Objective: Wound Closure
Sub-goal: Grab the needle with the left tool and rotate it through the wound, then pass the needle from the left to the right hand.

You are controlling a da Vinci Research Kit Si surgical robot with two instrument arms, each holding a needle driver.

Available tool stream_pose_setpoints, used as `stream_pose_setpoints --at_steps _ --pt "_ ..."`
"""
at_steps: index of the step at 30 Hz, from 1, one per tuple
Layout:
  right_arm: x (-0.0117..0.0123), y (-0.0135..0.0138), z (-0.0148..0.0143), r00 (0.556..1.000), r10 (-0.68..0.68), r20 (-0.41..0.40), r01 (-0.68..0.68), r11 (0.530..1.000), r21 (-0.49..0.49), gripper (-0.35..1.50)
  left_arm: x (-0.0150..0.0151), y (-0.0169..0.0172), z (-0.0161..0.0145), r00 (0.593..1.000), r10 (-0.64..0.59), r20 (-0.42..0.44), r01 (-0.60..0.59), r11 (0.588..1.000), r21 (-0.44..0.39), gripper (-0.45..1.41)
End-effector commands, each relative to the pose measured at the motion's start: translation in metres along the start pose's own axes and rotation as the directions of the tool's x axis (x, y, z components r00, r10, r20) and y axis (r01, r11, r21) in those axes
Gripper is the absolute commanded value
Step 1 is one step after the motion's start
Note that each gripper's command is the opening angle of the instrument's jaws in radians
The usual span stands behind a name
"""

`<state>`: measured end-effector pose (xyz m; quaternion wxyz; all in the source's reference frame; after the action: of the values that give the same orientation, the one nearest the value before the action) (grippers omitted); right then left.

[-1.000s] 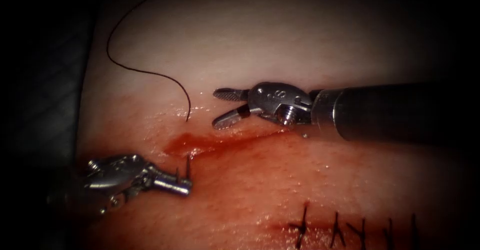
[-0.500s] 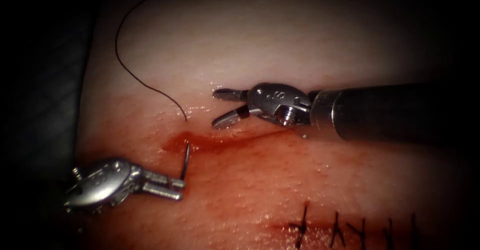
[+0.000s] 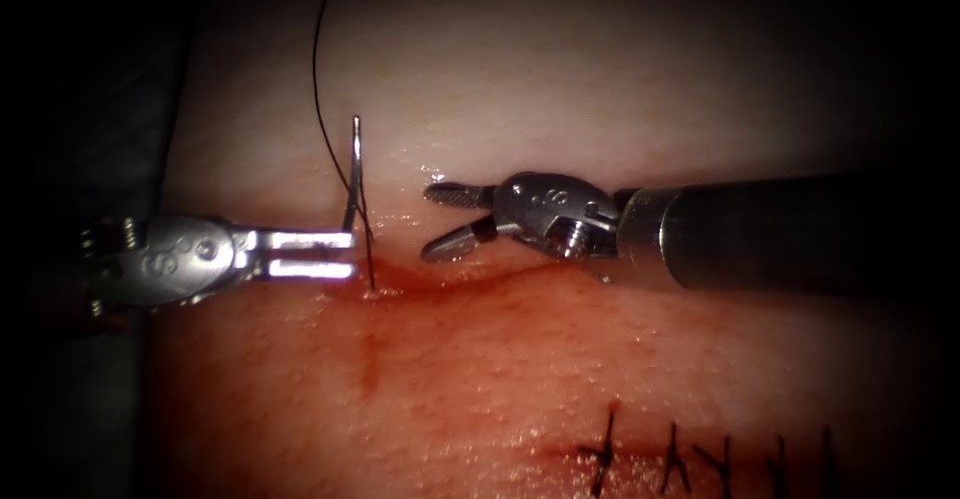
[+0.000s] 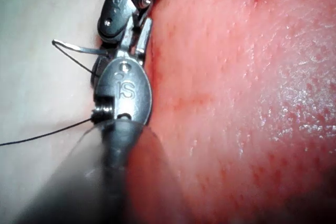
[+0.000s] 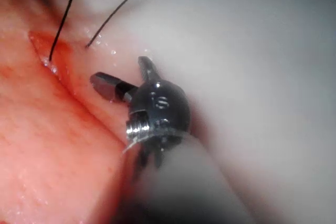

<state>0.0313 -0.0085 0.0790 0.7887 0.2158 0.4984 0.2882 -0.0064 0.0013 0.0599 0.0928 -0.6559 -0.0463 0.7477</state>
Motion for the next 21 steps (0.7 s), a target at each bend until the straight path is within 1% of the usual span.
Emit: stream_pose_setpoints --at_steps 1,7,8,11,13,14,15,16,17,18,19,20,21 --pt "-0.0001 0.0002 0.0008 1.0 -0.002 0.001 0.002 1.0 0.003 0.86 -0.0004 -0.0005 0.0006 1.0 0.011 0.001 -0.011 1.0 0.012 -0.45" --pt "-0.0001 0.0002 0.0004 1.0 0.0 0.002 0.0 1.0 0.006 0.86 -0.0006 -0.0013 0.0005 1.0 0.016 0.006 -0.017 0.997 0.07 -0.45" --pt "0.0003 0.0005 0.0001 1.0 0.006 -0.027 -0.006 1.0 0.003 0.88 -0.0012 -0.0011 0.0006 1.0 0.021 0.007 -0.021 0.996 0.081 -0.45" --pt "0.0012 0.0011 -0.0004 0.998 0.021 -0.067 -0.021 1.0 -0.002 0.99 -0.0025 -0.0004 0.0007 0.999 0.039 0.016 -0.041 0.995 0.087 -0.45" --pt "0.0025 0.0018 -0.0009 0.994 0.041 -0.103 -0.043 0.999 -0.009 1.03 -0.0039 0.0004 0.0009 0.998 0.055 0.021 -0.057 0.994 0.09 -0.45" --pt "0.0028 0.0019 -0.0011 0.993 0.046 -0.111 -0.047 0.999 -0.011 0.98 -0.0044 0.0007 0.0009 0.998 0.06 0.021 -0.062 0.994 0.094 -0.45" --pt "0.0031 0.0019 -0.0012 0.991 0.05 -0.122 -0.052 0.999 -0.012 0.86 -0.0049 0.001 0.001 0.998 0.066 0.024 -0.068 0.993 0.095 -0.45" --pt "0.0032 0.0018 -0.0013 0.986 0.1 -0.135 -0.102 0.995 -0.005 0.66 -0.0054 0.0012 0.0011 0.997 0.071 0.027 -0.073 0.993 0.098 -0.45" --pt "0.0034 0.0014 -0.0014 0.965 0.219 -0.145 -0.219 0.976 0.013 0.51 -0.0062 0.0015 0.0012 0.997 0.078 0.031 -0.08 0.992 0.101 -0.45" --pt "0.0034 0.0011 -0.0014 0.948 0.282 -0.148 -0.281 0.959 0.025 0.49 -0.0065 0.0017 0.0012 0.996 0.081 0.033 -0.084 0.991 0.102 -0.45" --pt "0.0034 0.0007 -0.0015 0.931 0.333 -0.148 -0.331 0.943 0.035 0.52 -0.0069 0.0018 0.0013 0.996 0.078 0.035 -0.081 0.991 0.105 -0.45" --pt "0.0035 0.0004 -0.0015 0.917 0.371 -0.147 -0.369 0.928 0.042 0.61 -0.0073 0.0019 0.0014 0.995 0.093 0.04 -0.097 0.99 0.107 -0.45" --pt "0.0035 0.0 -0.0015 0.908 0.393 -0.145 -0.39 0.919 0.049 0.74 -0.0076 0.002 0.0015 0.995 0.096 0.042 -0.1 0.989 0.109 -0.45"
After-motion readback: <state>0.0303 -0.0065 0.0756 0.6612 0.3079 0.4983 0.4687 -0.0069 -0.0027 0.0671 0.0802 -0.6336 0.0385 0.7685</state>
